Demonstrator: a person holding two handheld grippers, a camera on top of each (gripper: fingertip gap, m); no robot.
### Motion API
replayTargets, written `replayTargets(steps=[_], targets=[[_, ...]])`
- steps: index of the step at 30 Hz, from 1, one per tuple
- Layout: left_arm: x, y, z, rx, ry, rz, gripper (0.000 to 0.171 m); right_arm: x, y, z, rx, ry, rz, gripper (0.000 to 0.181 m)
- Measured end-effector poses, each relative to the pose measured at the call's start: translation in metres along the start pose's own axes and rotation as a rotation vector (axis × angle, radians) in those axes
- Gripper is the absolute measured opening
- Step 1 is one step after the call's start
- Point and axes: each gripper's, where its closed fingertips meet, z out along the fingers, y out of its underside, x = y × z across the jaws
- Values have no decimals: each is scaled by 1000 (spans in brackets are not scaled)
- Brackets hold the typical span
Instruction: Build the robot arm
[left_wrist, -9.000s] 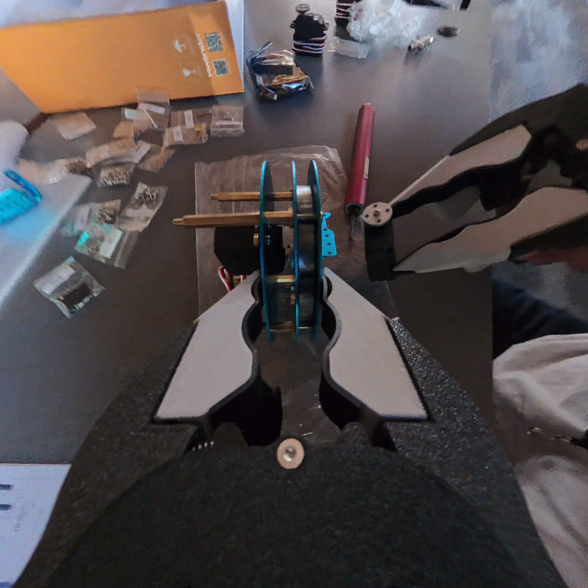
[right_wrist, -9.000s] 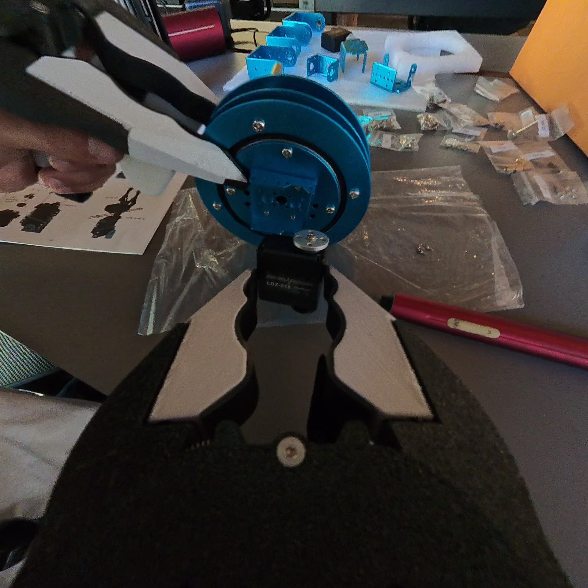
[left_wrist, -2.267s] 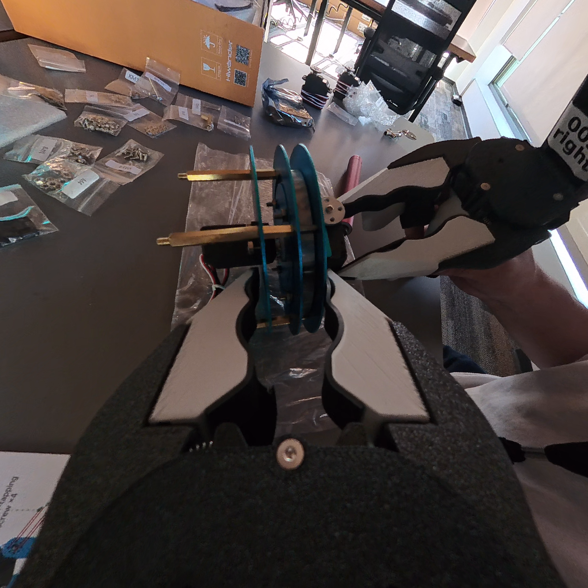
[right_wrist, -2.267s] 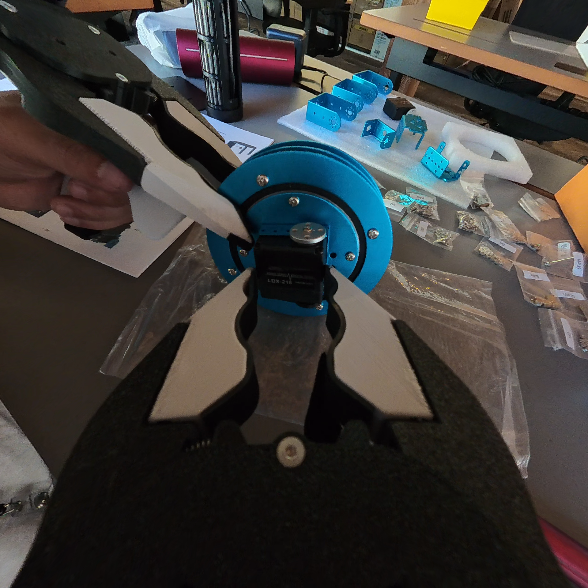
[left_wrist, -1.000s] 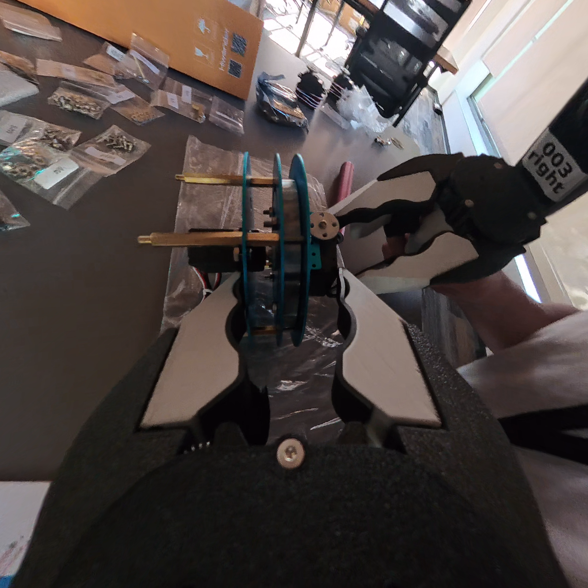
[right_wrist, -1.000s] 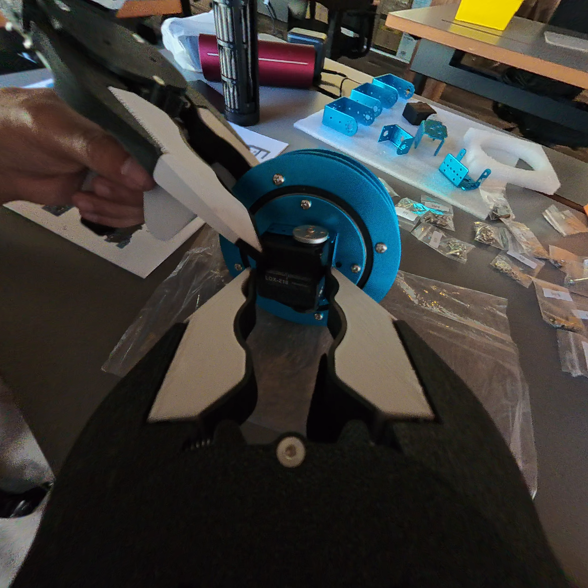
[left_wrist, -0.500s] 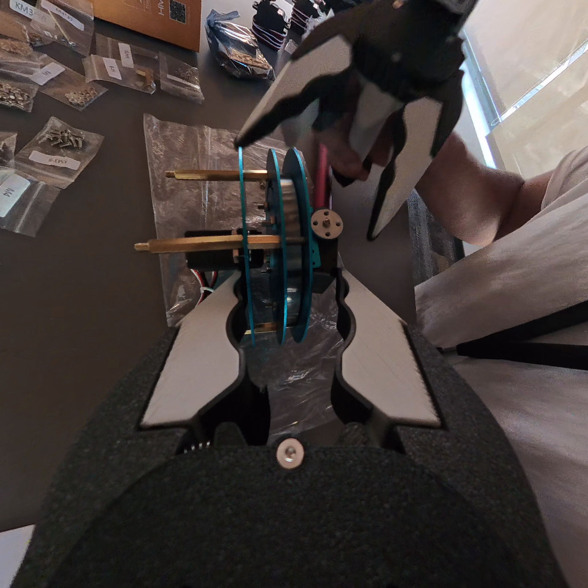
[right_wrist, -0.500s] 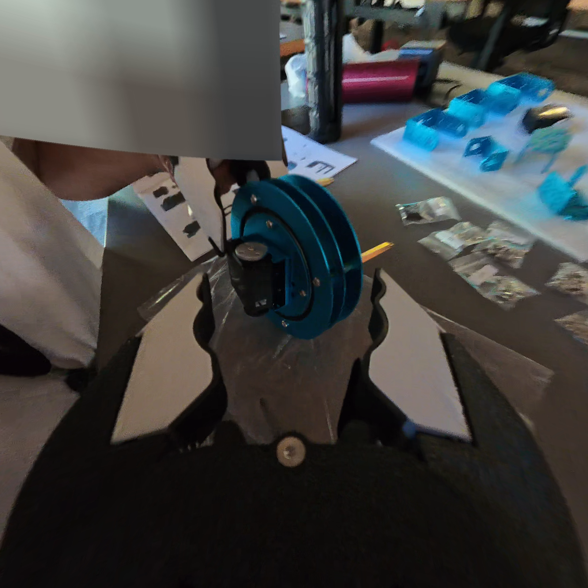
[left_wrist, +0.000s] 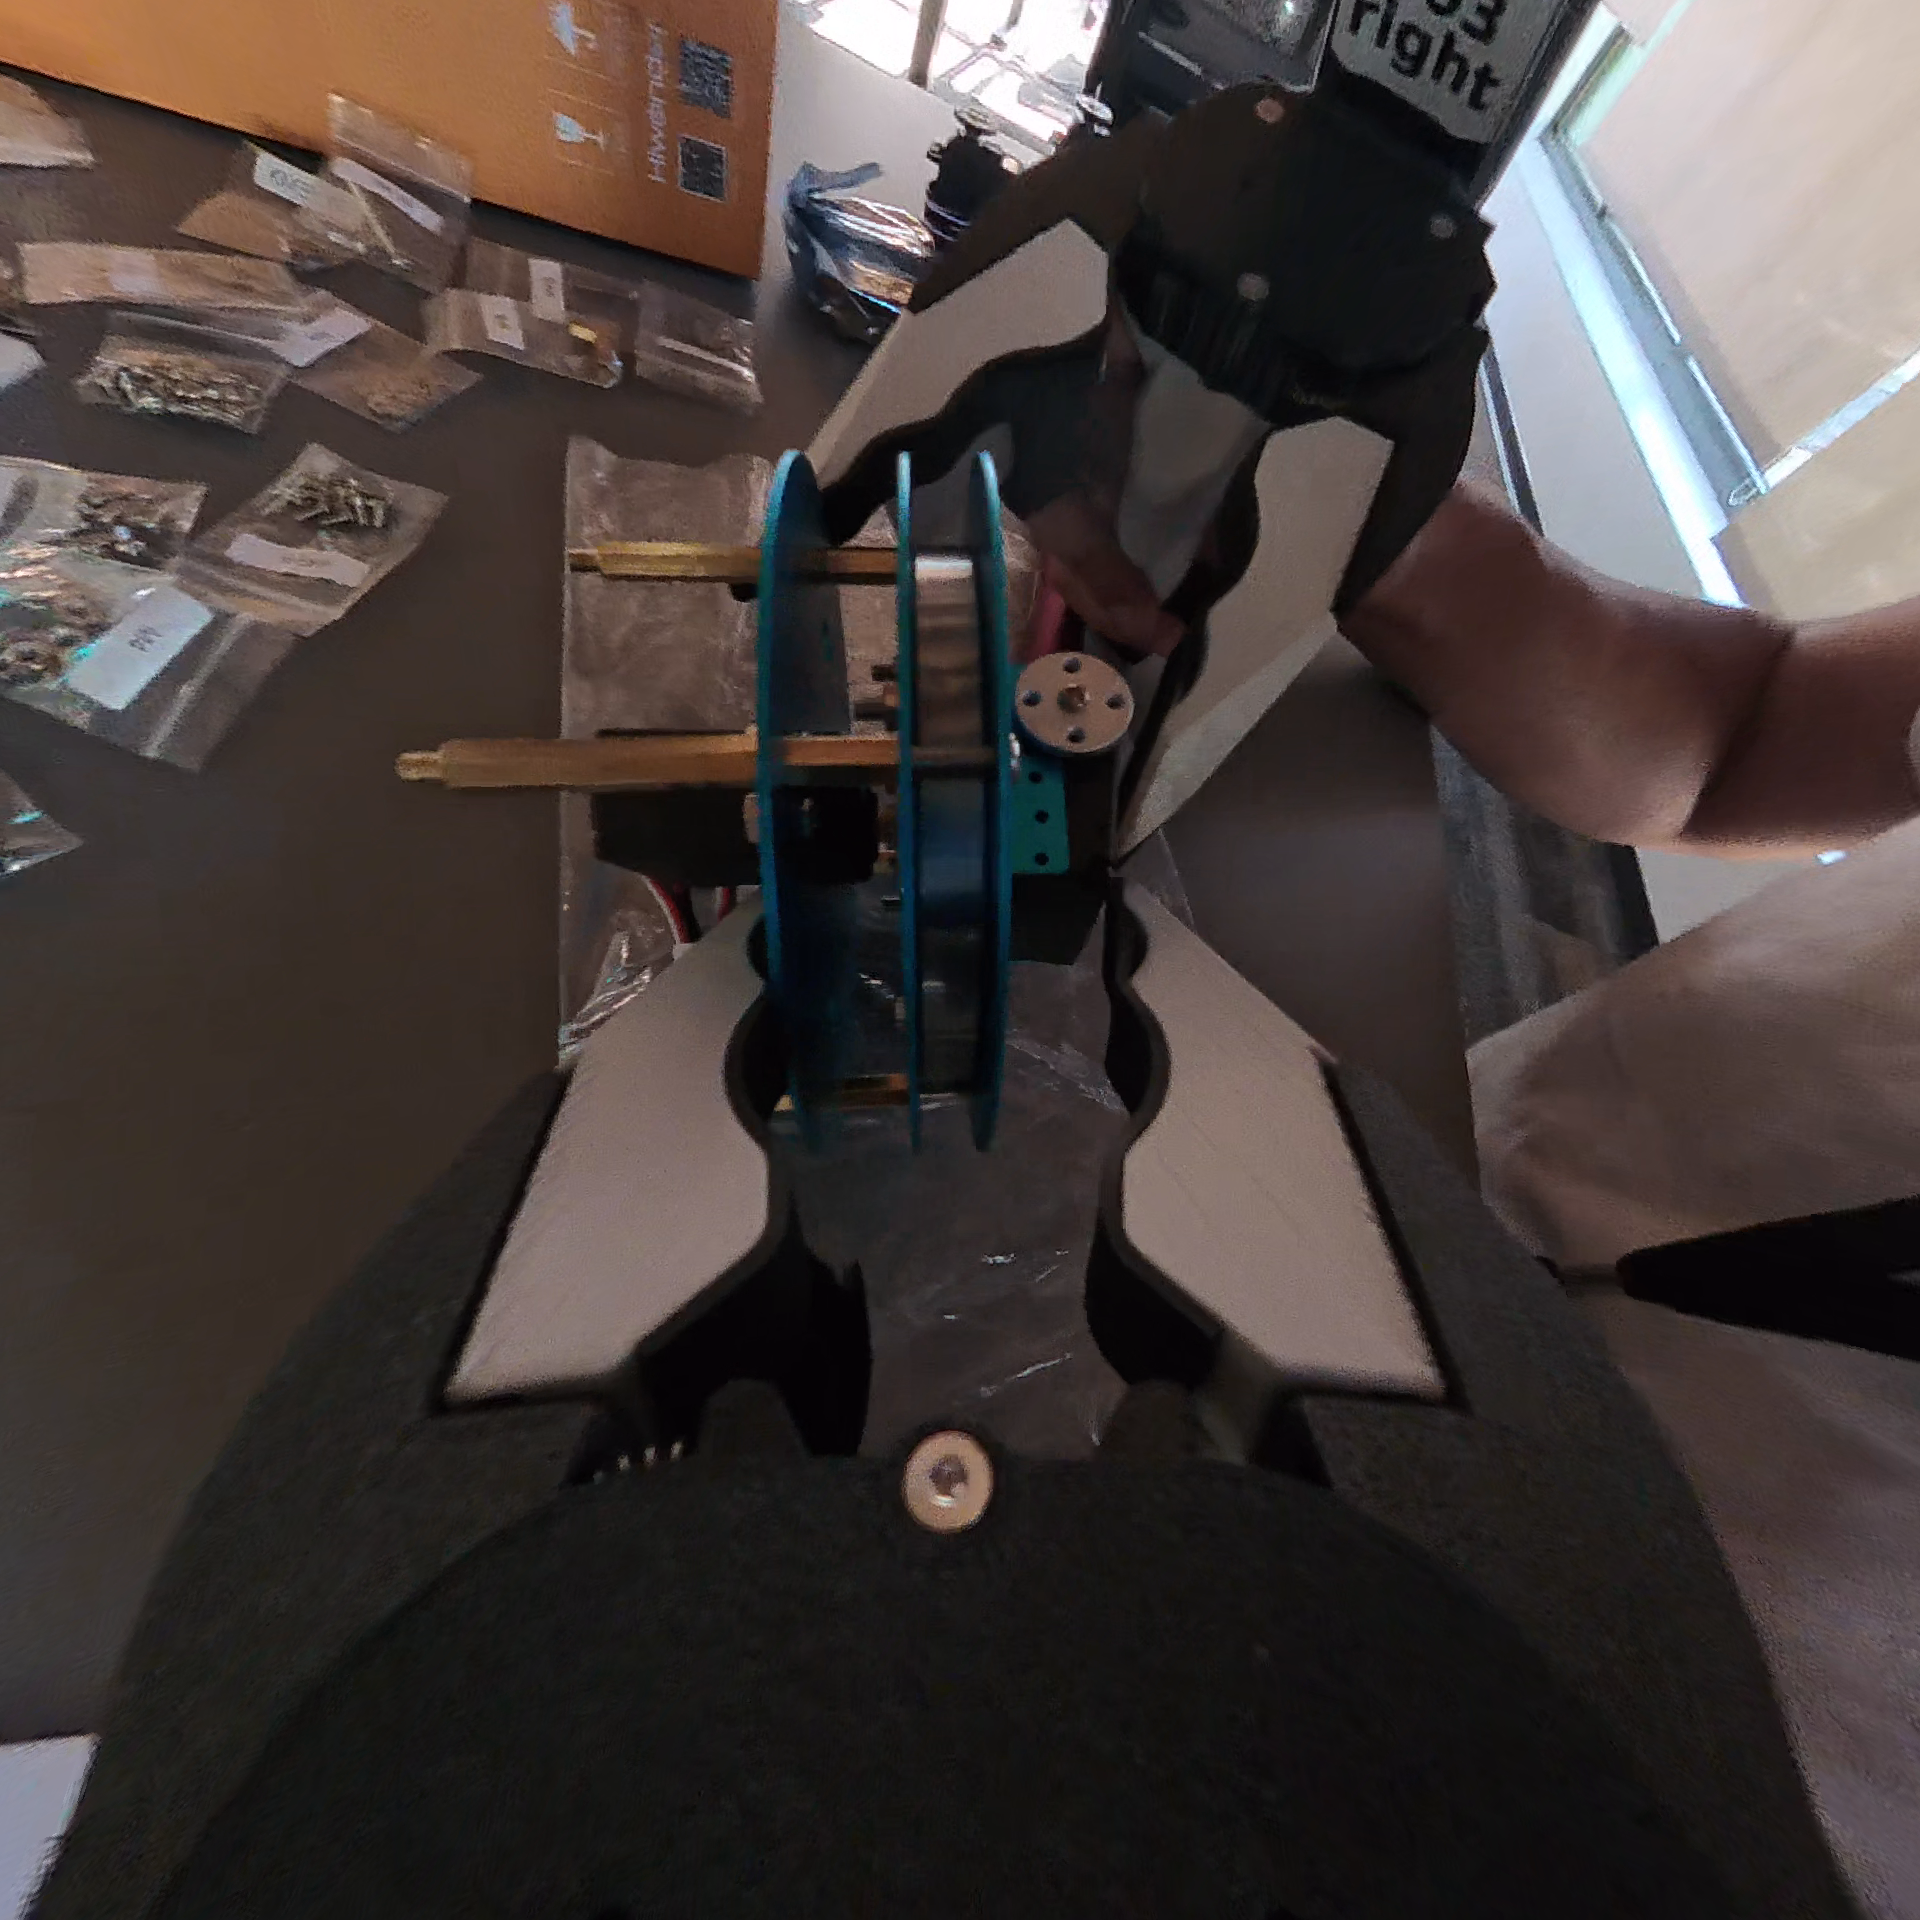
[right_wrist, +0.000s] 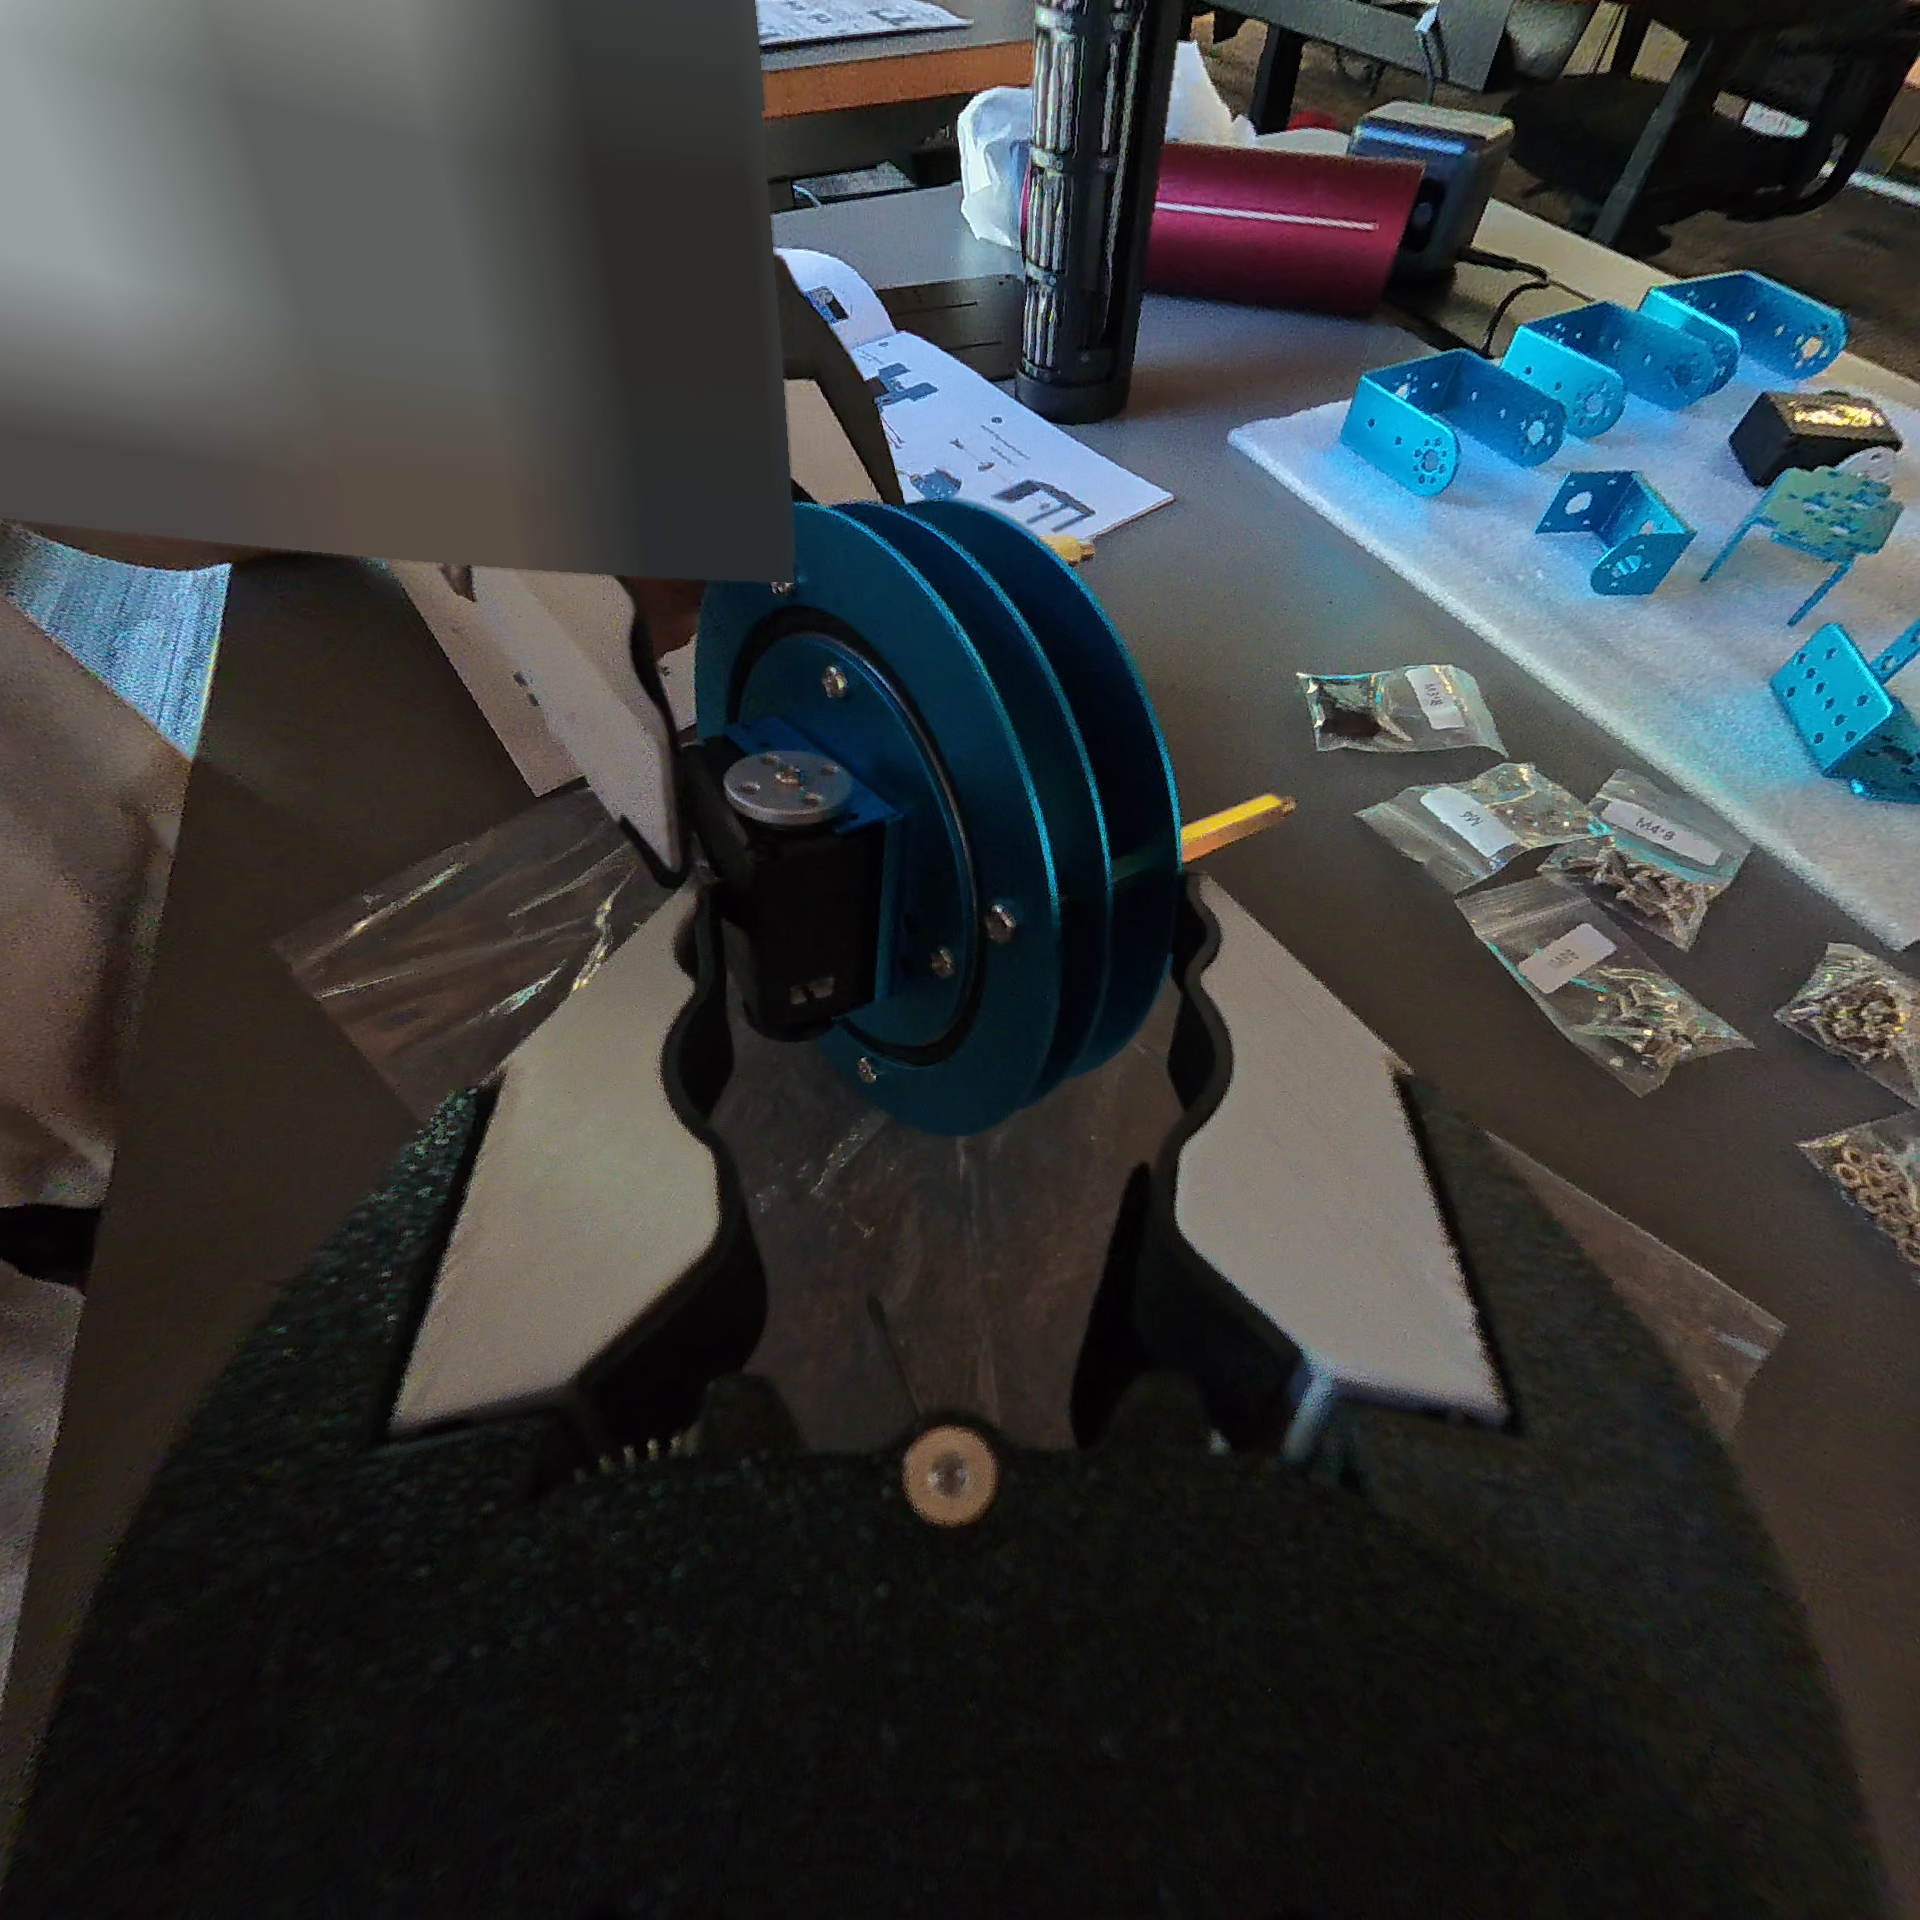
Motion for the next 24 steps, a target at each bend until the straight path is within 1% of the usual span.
replayTargets(steps=[3,7,10,12,14,16,17,18,19,20,22,24], targets=[[0,0,0,31,-4,-8,59,-1,0,0,18,5,-8,89],[3,3,-1,26,-16,45,57,-4,0,0,13,17,-38,90],[5,3,-1,29,-19,35,52,-3,1,-5,15,42,-2,96],[4,2,0,42,-22,19,52,-2,-7,-16,53,90,-8,88],[4,2,0,49,-12,19,52,-12,-18,-28,128,115,-35,66],[5,3,-1,43,-10,40,52,-15,-12,-28,128,131,-40,71],[5,3,0,39,-13,52,52,-13,-5,-26,92,125,-28,80],[6,3,0,36,-17,60,52,-7,1,-25,56,125,-7,98],[6,4,0,36,-20,68,52,-4,3,-25,42,103,5,101],[7,4,1,35,-22,81,52,-3,1,-24,36,69,5,98],[8,5,1,30,-26,112,52,-2,0,-19,-15,-13,-37,102],[9,6,1,26,-27,136,52,-3,-1,-11,-65,-111,-114,112]])
